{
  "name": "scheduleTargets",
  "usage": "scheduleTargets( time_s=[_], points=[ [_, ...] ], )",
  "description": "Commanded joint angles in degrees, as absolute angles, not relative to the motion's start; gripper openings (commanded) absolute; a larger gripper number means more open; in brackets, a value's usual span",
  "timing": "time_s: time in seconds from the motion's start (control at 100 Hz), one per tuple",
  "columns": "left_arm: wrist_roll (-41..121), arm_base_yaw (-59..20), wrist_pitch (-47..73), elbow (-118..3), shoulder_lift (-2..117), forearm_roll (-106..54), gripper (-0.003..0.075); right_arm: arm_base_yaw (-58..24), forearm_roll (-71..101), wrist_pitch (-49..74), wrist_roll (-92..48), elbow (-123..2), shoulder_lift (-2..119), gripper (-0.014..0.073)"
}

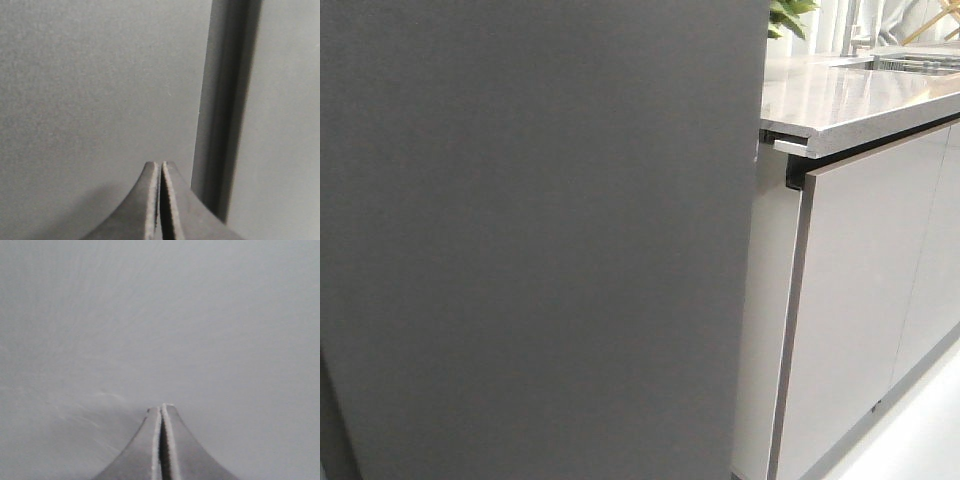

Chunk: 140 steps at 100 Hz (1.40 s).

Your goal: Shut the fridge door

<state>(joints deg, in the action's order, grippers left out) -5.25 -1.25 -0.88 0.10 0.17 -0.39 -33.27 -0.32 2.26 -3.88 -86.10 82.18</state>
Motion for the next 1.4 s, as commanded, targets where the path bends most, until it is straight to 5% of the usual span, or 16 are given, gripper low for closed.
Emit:
scheduleTargets(
  time_s=[0.0, 0.77, 1.39],
  points=[
    [-5.5, -1.3, -5.3, 1.7, 1.3, -0.5, -0.0021, -30.1, -1.2, -2.1, -4.5, -81.6, 73.9, -0.0076],
    [-5.5, -1.3, -5.3, 1.7, 1.3, -0.5, -0.0021, -3.7, -1.2, -3.2, -4.4, -22.2, 19.1, -0.0076],
    [-5.5, -1.3, -5.3, 1.7, 1.3, -0.5, -0.0021, -2.4, -1.2, -10.6, -4.4, 1.3, 1.0, -0.0076]
  ],
)
